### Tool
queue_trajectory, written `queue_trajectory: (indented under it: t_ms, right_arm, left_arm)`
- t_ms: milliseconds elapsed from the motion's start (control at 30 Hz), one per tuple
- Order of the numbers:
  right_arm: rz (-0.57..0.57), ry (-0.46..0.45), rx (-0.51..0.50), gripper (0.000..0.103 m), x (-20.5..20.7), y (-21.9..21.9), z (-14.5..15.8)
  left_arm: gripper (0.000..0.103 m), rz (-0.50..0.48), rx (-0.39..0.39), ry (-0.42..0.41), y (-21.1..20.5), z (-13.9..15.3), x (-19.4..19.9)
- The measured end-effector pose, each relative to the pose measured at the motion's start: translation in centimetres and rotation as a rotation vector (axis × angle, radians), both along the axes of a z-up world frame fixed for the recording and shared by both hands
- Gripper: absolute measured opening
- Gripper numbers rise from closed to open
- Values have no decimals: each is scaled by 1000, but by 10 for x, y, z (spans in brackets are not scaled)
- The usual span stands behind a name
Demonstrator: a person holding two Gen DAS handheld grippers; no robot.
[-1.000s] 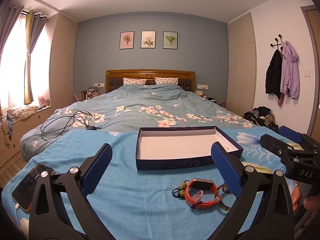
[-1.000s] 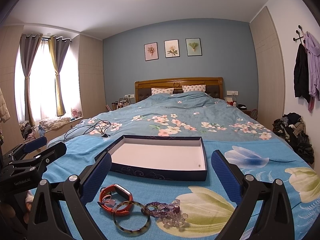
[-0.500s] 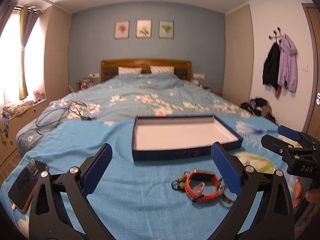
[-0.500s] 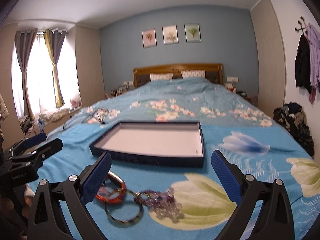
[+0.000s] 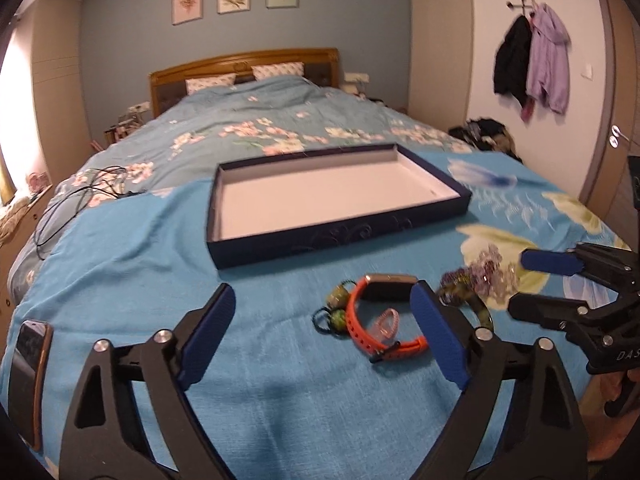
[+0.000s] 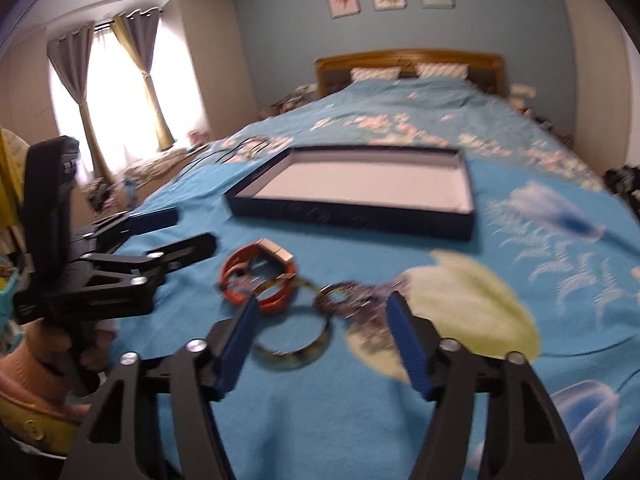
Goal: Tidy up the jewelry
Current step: 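Lower both grippers toward the jewelry pile beside the box lid, then grasp the orange watch band with the left gripper while the right grasps the gold bangle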
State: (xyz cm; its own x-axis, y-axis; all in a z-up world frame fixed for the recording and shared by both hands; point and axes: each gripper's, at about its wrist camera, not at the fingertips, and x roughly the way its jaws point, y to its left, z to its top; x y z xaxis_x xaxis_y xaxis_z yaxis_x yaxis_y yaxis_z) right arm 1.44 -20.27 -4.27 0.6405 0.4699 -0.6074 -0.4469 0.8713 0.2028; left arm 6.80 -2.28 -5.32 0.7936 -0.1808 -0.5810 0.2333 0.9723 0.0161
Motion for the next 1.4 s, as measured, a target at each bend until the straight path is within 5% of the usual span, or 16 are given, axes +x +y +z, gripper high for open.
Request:
queue_trajectory:
  t_ms: [200,433,600,767,967,1267,1400]
  right_arm:
    - [34,127,34,39,11,7,-18]
    - [24,184,63,33,16,5,-24]
    - [16,196,47,10,21,1,-25]
    - [13,183,18,8,21,-3,-22]
    - [28,190,-15,15,25,-3,-23]
    - [42,179,-35,18,26,2,-24]
    - [43,176,-32,18,26,3,-24]
  left_arm:
    - [64,-64,-8,75,-8,-9,11]
    - [35,-111,-77,144,-9,-13,20]
    - [25,-153,-133,187,-8,-13,16]
    - [24,-179,-134,241,-9,-19,10]
    - [38,-185,-141,262,-7,-22,13]
    - [36,-215,-198,279,7,-14,30]
    - [25,-219,-217,314,10,-18,42]
